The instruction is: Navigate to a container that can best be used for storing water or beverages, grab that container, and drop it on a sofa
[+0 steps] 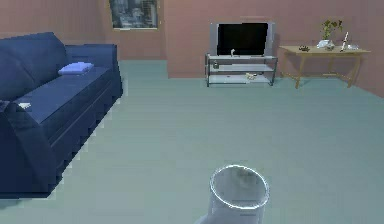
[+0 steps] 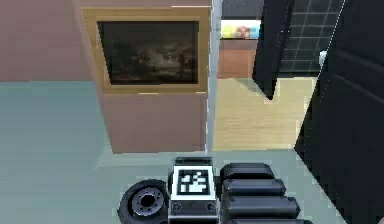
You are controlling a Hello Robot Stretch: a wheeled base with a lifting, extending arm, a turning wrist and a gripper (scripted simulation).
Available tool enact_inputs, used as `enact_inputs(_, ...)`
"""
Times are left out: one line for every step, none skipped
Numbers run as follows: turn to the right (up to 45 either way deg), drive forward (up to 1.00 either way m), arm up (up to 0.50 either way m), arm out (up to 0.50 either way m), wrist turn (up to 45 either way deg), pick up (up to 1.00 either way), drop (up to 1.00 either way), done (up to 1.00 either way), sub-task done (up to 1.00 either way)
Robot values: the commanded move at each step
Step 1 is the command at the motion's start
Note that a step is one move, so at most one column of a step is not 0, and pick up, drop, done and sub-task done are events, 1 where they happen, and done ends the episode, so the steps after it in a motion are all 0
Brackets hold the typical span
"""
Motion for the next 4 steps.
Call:
enact_inputs(0.0, 0.55, 0.0, 0.0, 0.0, 0.0, 0.0, 0.0, 0.0)
enact_inputs(-21.0, 0.0, 0.0, 0.0, 0.0, 0.0, 0.0, 0.0, 0.0)
enact_inputs(0.0, 1.0, 0.0, 0.0, 0.0, 0.0, 0.0, 0.0, 0.0)
enact_inputs(-3.0, 0.0, 0.0, 0.0, 0.0, 0.0, 0.0, 0.0, 0.0)
